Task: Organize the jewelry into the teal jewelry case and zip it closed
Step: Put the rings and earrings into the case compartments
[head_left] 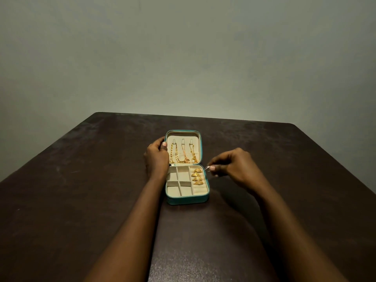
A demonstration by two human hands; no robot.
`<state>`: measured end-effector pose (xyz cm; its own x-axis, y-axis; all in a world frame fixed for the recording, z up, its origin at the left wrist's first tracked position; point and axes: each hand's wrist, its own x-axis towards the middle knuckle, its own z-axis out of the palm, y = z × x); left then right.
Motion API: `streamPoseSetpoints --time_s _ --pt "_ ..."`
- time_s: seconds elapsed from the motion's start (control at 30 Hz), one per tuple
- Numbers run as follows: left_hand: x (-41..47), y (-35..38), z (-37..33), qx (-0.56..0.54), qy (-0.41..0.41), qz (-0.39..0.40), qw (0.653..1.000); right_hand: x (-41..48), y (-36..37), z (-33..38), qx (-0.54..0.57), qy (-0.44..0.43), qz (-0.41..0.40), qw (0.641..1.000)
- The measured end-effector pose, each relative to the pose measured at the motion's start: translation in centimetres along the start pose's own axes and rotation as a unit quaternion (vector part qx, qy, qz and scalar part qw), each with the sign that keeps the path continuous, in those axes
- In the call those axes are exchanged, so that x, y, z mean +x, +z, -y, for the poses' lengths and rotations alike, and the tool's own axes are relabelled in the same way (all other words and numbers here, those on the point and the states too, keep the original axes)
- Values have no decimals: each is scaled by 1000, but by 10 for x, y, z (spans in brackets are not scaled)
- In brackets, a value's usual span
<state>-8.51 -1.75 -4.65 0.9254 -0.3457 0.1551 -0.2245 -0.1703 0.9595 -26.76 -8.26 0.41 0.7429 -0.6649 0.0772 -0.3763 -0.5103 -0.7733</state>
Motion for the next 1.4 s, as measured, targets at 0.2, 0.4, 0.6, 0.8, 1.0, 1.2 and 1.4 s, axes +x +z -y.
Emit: streamPoseSetpoints --time_s 0.2,0.4,0.6,0.8,1.0,1.2,1.4 --pt "3 0 2 2 1 2 1000 -3 21 14 -151 -38 36 987" --pt "3 0 3 3 7 0 1000 -6 24 14 -195 -31 39 980" --pt "3 1 3 2 6 3 1000 -6 27 15 -207 -31 38 977" --pt "4 2 3 -1 6 4 1000 -8 28 15 -198 -29 36 979" --pt "3 1 4 -1 6 3 1000 -9 31 16 -223 -31 32 974" --pt "3 1 4 2 12 4 1000 -6 25 14 -196 -21 47 979" --pt "3 0 3 0 9 1 1000 1 22 6 -165 -5 8 986"
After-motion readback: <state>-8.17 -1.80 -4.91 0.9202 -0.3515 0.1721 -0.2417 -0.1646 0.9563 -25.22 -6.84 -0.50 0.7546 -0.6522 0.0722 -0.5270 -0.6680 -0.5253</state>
